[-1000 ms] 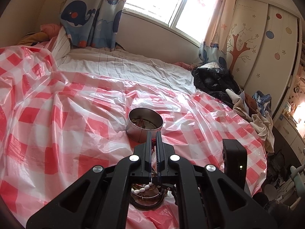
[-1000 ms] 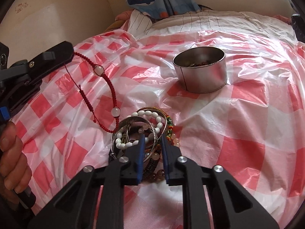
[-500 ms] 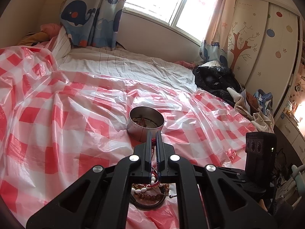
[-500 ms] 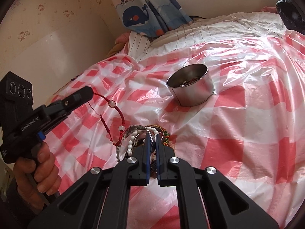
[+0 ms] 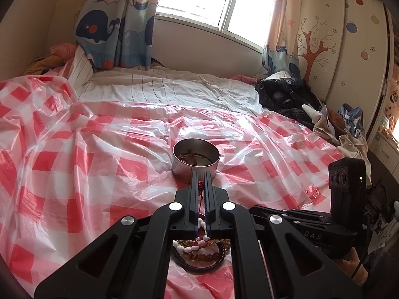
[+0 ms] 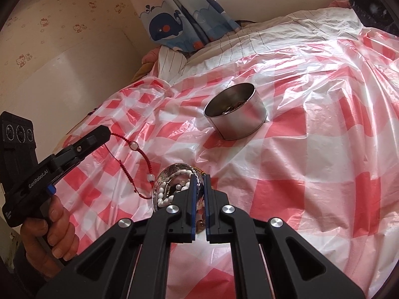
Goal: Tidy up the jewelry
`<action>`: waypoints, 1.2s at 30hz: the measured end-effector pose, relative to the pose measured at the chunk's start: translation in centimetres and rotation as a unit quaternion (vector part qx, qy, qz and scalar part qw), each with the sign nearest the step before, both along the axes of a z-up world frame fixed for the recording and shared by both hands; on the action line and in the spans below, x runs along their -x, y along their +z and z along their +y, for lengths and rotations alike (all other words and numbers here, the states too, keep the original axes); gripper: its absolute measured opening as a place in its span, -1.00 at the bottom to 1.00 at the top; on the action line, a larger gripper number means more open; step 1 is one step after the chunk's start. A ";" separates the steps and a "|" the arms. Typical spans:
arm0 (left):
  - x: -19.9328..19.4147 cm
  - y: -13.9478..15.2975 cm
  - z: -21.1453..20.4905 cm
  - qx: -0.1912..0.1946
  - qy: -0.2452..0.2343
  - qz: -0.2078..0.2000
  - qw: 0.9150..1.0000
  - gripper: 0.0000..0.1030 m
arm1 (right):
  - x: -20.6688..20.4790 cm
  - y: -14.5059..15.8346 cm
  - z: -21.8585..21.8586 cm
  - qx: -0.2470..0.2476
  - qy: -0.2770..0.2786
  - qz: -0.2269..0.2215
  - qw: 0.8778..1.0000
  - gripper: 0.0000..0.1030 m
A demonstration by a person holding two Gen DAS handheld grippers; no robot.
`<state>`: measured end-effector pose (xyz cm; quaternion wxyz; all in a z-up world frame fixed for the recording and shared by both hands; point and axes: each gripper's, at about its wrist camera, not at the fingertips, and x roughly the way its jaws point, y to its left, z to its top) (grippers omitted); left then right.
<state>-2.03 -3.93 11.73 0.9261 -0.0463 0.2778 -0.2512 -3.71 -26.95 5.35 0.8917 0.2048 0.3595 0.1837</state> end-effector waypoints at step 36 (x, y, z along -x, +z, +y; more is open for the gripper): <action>-0.7 -1.8 -1.6 -0.053 0.003 0.021 0.998 -0.93 | -1.9 -4.1 2.9 0.171 0.005 0.080 0.982 -0.84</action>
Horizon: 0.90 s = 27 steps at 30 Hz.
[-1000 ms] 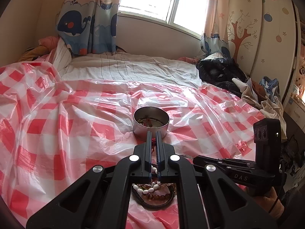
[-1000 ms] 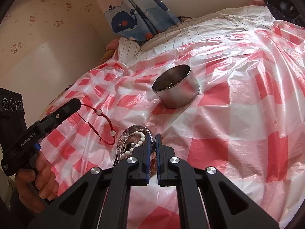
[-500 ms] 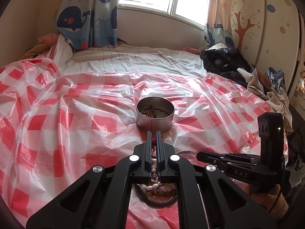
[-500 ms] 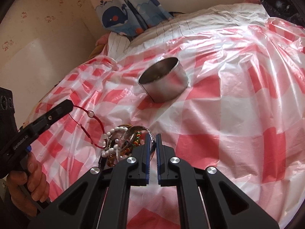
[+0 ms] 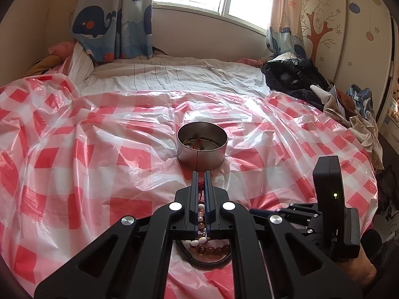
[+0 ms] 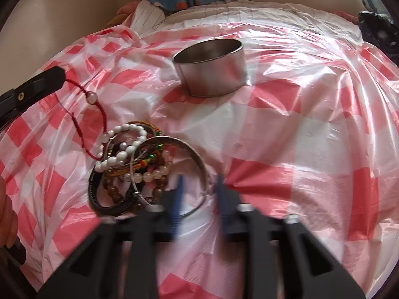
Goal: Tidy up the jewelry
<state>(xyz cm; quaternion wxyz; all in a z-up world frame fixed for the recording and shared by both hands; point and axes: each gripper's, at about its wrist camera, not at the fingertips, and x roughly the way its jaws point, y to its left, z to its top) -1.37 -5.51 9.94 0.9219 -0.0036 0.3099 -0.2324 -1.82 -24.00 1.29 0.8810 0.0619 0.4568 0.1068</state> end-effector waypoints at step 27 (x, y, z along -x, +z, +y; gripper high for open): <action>0.3 0.5 -0.1 0.014 -0.007 -0.010 1.000 -0.93 | -0.5 1.3 -2.3 -0.079 -0.016 -0.022 0.996 -0.97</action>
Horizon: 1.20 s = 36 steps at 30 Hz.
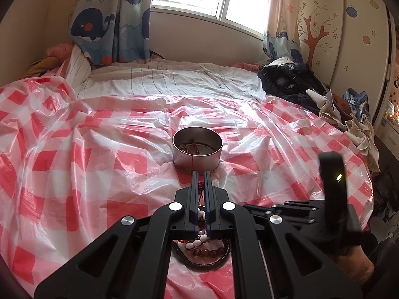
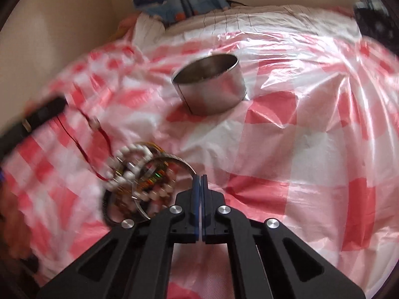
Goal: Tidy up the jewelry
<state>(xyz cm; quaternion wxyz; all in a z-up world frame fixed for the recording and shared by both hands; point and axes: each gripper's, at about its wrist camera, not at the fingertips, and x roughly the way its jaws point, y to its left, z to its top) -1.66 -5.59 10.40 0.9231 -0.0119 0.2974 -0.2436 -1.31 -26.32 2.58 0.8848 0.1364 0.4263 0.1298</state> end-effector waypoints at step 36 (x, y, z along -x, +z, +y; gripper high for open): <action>-0.2 2.2 -0.5 0.049 -0.012 -0.018 0.999 -0.93 | 0.7 5.2 -3.1 -0.090 -0.029 -0.077 0.993 -0.90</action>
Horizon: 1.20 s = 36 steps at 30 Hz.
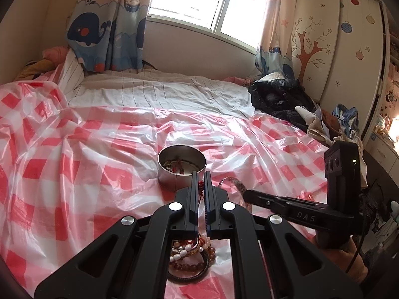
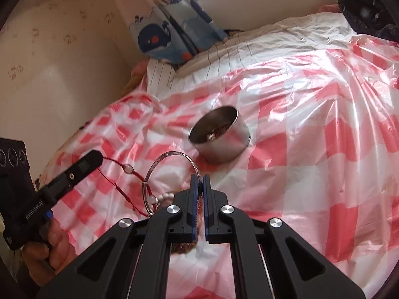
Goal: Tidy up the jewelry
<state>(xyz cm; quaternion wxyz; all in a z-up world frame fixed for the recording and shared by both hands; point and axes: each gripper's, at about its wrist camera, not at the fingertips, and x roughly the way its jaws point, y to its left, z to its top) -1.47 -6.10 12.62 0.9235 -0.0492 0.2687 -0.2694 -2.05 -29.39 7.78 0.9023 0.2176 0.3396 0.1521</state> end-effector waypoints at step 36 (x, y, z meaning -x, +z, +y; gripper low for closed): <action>-6.3 -3.0 1.1 -0.041 0.060 0.093 0.993 -0.83 | -2.8 0.6 0.1 0.077 -0.021 0.009 0.997 -0.37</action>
